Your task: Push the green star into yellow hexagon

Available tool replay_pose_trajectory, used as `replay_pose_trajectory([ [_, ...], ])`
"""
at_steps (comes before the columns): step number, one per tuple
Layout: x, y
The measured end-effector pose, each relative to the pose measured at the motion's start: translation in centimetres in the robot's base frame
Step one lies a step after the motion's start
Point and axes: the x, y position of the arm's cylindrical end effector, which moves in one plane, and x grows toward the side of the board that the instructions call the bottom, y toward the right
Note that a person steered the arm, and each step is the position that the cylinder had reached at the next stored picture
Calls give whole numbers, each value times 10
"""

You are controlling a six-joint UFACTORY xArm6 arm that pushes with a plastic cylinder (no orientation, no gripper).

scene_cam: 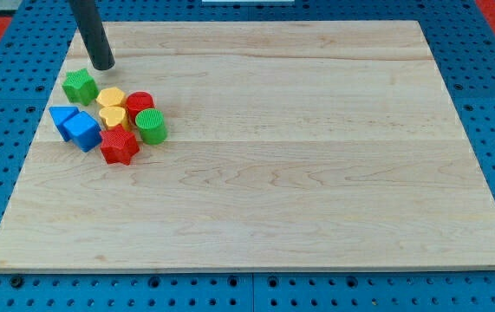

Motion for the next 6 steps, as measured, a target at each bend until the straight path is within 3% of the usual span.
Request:
replay_pose_trajectory([
  [2, 37, -46],
  [3, 67, -20],
  [5, 27, -10],
  [6, 71, -4],
])
